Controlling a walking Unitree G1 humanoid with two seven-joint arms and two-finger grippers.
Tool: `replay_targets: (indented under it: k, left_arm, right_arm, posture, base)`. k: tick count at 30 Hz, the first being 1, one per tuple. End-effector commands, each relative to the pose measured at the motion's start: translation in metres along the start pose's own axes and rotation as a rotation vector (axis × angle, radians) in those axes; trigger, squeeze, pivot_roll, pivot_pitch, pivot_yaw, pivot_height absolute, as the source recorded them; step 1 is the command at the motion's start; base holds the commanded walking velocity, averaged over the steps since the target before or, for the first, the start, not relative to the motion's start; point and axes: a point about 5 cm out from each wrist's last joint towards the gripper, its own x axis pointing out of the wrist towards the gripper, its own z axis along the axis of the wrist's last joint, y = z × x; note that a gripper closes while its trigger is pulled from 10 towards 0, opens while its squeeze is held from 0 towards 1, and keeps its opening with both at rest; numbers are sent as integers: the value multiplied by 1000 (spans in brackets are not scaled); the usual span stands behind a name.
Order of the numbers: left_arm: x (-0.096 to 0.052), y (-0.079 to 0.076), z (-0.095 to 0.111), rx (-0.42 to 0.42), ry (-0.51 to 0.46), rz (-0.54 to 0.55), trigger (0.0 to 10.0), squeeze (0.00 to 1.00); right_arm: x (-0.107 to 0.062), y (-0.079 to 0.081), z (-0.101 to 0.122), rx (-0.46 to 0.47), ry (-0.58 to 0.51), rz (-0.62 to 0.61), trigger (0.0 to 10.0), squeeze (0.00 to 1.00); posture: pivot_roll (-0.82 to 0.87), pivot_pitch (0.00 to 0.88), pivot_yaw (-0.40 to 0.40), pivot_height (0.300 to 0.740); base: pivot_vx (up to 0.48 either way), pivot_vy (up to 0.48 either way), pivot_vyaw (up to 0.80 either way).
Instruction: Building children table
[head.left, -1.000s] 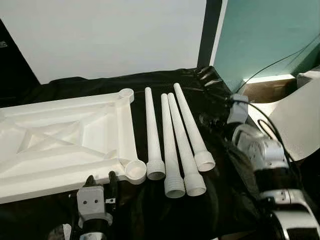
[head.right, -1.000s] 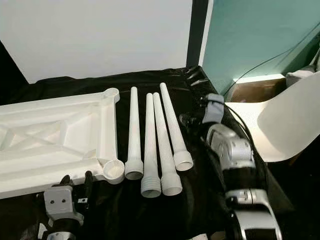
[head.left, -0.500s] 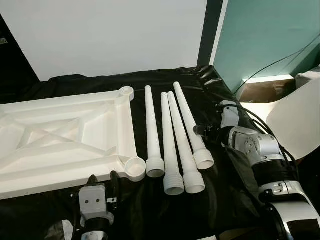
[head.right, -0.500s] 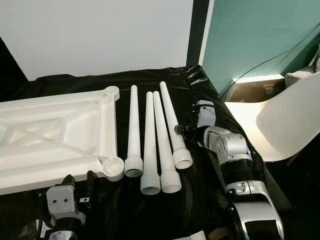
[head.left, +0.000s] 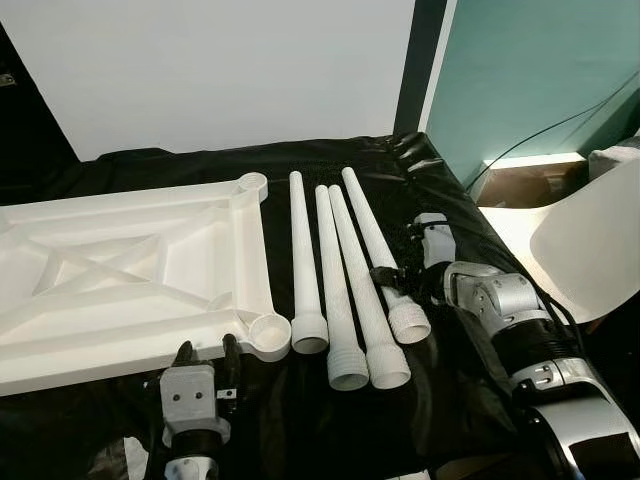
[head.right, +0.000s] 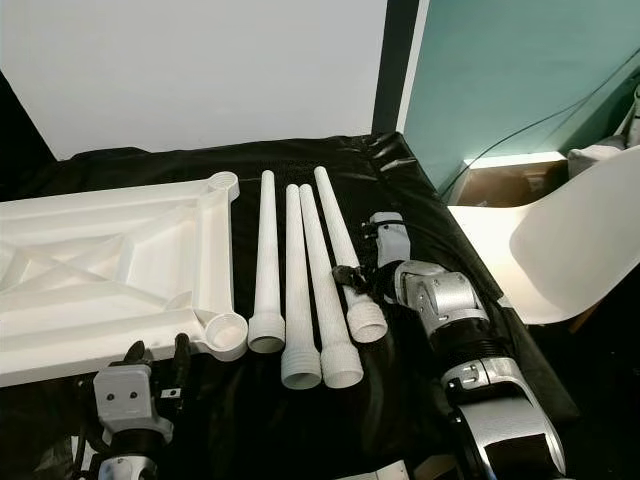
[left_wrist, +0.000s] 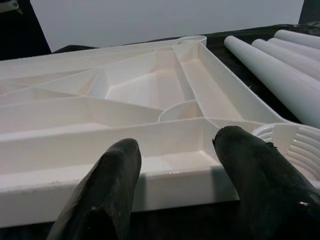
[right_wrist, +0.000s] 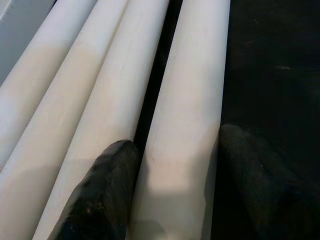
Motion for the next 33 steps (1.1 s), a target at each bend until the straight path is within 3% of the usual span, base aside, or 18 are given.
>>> replay_targets:
  k: [1,4,11,17,18,19,20,31,33]
  left_arm:
    - [0,-1,1,-4,2,7,10000,0]
    - [0,-2,0,-4,7,5,10000,0]
    - [1,-1,-3,-1,19,-6,10000,0]
    - [2,-2,-4,1,26,-20,10000,0]
    - [2,-2,-5,2,29,-26,10000,0]
    - [2,-2,-5,2,29,-26,10000,0]
    - [3,-3,-5,3,32,-33,10000,0]
    - [3,-3,-6,4,38,-44,10000,0]
    - [4,-3,-5,5,35,-40,10000,0]
  right_arm:
    - [4,0,-16,19,88,-1,10000,0]
    - [3,-6,-35,79,174,-41,10000,0]
    - [-1,-7,-56,158,259,-71,10000,0]
    - [-4,-7,-60,216,275,-82,10000,0]
    - [-4,-8,-60,240,271,-89,7490,0]
    - [-4,-8,-60,240,271,-89,7490,0]
    - [-3,-9,-57,269,255,-89,0,0]
    - [-1,-8,-45,333,187,-82,0,0]
    - [0,-5,-34,334,124,-85,0,0]
  posture:
    - [137,0,-24,740]
    - [137,0,-23,740]
    - [125,0,-12,740]
    - [115,0,-5,740]
    - [114,0,-4,740]
    - [114,0,-4,740]
    - [109,0,1,740]
    - [110,0,9,740]
    - [110,0,12,740]
  base:
    - [0,0,0]
    - [0,0,0]
    - [0,0,0]
    - [0,0,0]
    - [0,0,0]
    - [0,0,0]
    - [0,0,0]
    - [0,0,0]
    - [0,0,0]
